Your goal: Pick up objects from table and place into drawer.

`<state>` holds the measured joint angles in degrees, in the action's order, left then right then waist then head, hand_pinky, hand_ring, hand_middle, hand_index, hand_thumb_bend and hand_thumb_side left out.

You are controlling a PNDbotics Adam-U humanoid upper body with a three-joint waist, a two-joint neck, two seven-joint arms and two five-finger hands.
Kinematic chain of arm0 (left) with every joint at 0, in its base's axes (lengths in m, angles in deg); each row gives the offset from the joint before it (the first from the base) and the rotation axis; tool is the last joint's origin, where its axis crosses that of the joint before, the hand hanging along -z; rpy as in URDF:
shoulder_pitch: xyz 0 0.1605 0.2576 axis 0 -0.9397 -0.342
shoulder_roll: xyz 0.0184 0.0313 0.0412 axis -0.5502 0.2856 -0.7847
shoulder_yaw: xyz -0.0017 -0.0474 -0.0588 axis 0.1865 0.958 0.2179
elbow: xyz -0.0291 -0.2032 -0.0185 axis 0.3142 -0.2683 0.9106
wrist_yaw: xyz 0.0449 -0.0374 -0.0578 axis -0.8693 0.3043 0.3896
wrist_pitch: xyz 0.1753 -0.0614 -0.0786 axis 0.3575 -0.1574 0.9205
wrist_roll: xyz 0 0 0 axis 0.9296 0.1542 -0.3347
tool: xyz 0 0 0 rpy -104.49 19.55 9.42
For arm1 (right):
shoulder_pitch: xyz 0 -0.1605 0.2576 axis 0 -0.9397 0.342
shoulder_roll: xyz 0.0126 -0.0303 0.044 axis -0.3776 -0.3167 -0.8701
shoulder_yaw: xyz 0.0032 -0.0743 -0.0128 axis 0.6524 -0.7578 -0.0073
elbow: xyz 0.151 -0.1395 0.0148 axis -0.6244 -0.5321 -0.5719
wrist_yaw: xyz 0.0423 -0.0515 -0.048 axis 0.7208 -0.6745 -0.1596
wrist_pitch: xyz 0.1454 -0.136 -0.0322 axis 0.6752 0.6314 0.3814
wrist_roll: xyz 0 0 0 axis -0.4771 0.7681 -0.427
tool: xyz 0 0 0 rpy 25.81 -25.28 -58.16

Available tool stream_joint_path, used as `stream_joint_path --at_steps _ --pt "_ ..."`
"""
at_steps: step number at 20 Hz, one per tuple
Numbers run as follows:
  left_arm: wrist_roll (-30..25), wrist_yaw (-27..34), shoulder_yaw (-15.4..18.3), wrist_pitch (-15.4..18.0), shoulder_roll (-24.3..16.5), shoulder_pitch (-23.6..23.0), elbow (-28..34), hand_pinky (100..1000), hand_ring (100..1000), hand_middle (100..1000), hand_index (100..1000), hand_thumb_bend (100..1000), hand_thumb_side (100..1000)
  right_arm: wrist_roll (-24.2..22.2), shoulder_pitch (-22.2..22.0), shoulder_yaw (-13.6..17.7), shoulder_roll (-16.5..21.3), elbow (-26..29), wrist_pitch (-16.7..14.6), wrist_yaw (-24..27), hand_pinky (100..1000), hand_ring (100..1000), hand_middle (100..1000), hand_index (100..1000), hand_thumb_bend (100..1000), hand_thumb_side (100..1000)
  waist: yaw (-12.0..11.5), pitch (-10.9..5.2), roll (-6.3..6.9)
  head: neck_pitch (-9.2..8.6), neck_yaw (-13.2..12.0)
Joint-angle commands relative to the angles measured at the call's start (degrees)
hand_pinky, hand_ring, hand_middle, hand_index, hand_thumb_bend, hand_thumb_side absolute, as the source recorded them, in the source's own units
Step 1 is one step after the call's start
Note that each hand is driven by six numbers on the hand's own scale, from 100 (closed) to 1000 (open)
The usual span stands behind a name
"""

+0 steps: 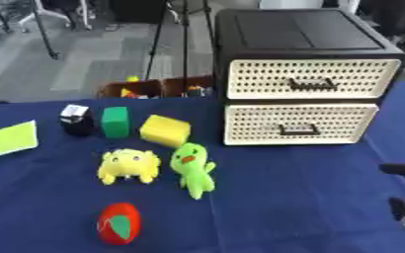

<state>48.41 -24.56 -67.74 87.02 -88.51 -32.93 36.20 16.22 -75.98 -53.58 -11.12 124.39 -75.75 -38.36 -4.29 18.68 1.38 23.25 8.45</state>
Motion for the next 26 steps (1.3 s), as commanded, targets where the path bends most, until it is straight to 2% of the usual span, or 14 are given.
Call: stream_joint_path --at_steps 1,3,8,13,18,26 --pt "-0.28 0.25 -0.21 -0.01 -1.1 0.41 0.76 507 699 686 886 206 786 -2.08 0.3 0.17 3.44 0.91 0.64 1.62 264 250 289 845 100 490 -0.2 -0.68 -0.17 -1.56 -0.05" --pt "-0.36 0.31 -0.28 0.0 -1.2 0.42 0.76 506 699 686 886 205 786 -2.38 0.79 0.28 4.41 0.91 1.29 3.39 231 204 215 814 100 418 -0.42 -0.56 -0.21 -1.74 0.0" --pt "-0.58 0.55 -0.43 -0.04 -1.47 0.26 0.76 504 699 686 886 196 789 -1.81 1.74 1.43 7.25 0.91 3.04 6.94 200 163 117 807 100 336 -0.71 -0.14 -0.46 -1.72 0.19" --pt "-0.94 0.84 -0.67 -0.04 -1.63 0.21 0.76 503 699 685 886 186 790 -5.89 2.95 1.42 9.49 0.91 3.43 8.54 201 158 101 807 100 308 -1.07 0.24 -0.64 -1.74 0.66" --pt "-1.32 1.23 -0.99 -0.05 -1.61 0.18 0.76 501 699 685 887 175 793 -10.05 5.62 0.93 11.61 0.91 4.13 12.41 196 144 100 814 100 258 -1.73 0.62 -0.68 -2.07 1.64" --pt "-1.97 1.93 -1.44 -0.15 -1.58 0.04 0.76 498 700 683 887 155 795 -14.3 9.37 -0.18 14.0 0.91 8.77 18.76 188 128 100 829 100 209 -3.55 1.33 -1.27 -2.82 3.16"
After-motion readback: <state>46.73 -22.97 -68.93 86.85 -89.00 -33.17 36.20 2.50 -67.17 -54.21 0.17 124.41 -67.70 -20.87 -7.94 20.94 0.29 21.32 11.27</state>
